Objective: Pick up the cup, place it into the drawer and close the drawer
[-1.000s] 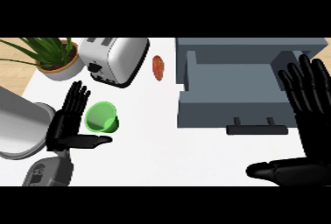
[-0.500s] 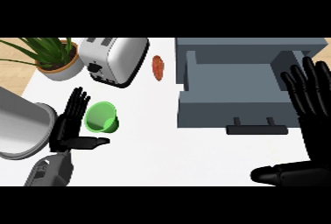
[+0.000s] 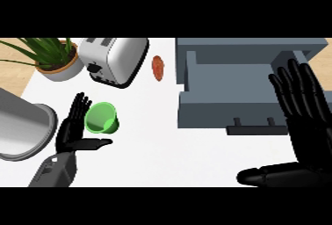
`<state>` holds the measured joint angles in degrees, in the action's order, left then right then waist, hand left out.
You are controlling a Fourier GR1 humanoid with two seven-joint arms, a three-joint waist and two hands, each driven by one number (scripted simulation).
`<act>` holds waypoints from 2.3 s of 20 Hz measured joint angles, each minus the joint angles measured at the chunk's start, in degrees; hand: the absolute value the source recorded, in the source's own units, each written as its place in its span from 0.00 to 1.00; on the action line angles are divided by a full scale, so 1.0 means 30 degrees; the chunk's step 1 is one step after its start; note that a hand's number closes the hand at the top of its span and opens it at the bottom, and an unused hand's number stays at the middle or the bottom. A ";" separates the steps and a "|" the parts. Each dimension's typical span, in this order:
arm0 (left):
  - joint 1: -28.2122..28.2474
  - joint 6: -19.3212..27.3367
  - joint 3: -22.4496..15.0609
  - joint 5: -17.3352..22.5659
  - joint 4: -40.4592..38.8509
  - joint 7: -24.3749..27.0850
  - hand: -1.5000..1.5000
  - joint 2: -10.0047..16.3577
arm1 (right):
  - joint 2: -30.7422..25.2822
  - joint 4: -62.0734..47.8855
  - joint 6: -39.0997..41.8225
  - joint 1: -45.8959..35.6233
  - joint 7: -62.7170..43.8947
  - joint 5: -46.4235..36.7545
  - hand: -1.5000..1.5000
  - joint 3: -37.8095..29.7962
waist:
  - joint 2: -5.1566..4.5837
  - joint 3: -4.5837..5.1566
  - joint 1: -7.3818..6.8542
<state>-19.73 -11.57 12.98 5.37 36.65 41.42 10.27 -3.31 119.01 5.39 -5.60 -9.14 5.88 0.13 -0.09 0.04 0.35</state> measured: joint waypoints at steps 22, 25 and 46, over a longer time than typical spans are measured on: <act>-0.3468 -0.1050 0.0683 -0.0255 -0.7401 0.3421 0.00 0.0521 | -0.0416 0.0438 0.0616 0.0036 -0.0410 0.1036 0.00 -0.0733 | -0.0058 0.0018 0.0163; -0.3592 -0.1409 0.0765 -0.0154 -0.7774 0.3403 0.00 0.0530 | -0.0471 0.0358 0.0542 -0.0255 -0.0592 0.1148 0.00 -0.0892 | -0.0071 0.0021 0.0180; -0.3577 -0.3018 0.0580 0.0128 -0.6673 0.4349 1.00 -0.0058 | -0.0454 0.0165 0.0486 -0.0409 -0.0583 0.0945 0.00 -0.0874 | -0.0074 0.0008 0.0207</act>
<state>-30.46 -20.62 14.72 5.75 16.64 54.47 10.10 -4.67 119.50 6.85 -6.83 -10.89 8.72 -2.49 -0.31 0.06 0.97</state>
